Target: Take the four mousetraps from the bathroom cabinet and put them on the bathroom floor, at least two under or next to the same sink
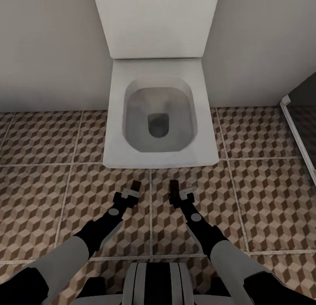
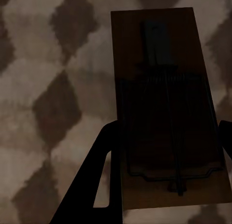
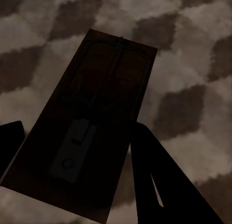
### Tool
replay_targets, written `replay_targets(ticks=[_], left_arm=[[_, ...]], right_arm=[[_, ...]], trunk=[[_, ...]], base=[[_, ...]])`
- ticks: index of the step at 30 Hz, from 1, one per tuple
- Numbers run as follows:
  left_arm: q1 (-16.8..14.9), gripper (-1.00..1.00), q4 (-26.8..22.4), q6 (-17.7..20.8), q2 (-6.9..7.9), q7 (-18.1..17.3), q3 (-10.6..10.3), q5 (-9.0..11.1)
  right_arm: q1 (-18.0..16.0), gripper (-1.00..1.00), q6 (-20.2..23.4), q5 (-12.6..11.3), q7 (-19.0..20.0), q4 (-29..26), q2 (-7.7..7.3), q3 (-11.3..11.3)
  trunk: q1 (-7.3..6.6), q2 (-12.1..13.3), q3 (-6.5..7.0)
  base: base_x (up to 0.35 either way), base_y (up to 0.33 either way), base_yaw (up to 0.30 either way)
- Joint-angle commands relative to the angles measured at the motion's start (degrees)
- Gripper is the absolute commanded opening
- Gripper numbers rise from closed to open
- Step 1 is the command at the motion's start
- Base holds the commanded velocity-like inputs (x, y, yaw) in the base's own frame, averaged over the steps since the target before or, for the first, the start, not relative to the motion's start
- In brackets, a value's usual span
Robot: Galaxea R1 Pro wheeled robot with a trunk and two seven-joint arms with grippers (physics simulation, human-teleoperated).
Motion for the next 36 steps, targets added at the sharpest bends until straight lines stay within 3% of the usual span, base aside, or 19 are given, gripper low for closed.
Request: replay_targets(ticks=[1, 5, 11, 15, 36], left_arm=[[-0.05, -1.0, -0.12, 0.1, 0.09, 0.58, -0.49, 0.37], [-0.05, -1.0, -0.12, 0.02, 0.02, 0.58, -0.49, 0.37], [-0.05, -1.0, -0.12, -0.04, 0.0, 0.58, -0.49, 0.37], [-0.05, -1.0, -0.12, -0.04, 0.0, 0.58, -0.49, 0.37], [-0.05, -1.0, -0.05, 0.13, 0.0, 0.66, -0.49, 0.37]], right_arm=[[-0.03, -1.0, -0.07, 0.49, -0.72, 0.07, -0.01, 0.28], [0.01, -1.0, -0.07, 0.49, -0.72, 0.05, -0.01, 0.25], [-0.03, -1.0, -0.06, 0.51, -0.72, 0.06, -0.01, 0.24], [-0.03, -1.0, -0.04, 0.5, -0.72, 0.06, -0.01, 0.26], [-0.05, -1.0, -0.07, 0.49, -0.72, 0.06, -0.01, 0.23]], trunk=[[-0.01, -0.01, -0.03], [-0.01, -0.01, -0.03], [0.15, -0.09, -1.47], [0.15, -0.09, -1.69], [0.15, -0.09, -1.75]], base=[[0.0, 0.0, 0.0], [0.0, 0.0, 0.0], [0.0, 0.0, 0.0], [0.0, 0.0, 0.038], [0.0, 0.0, 0.003]])
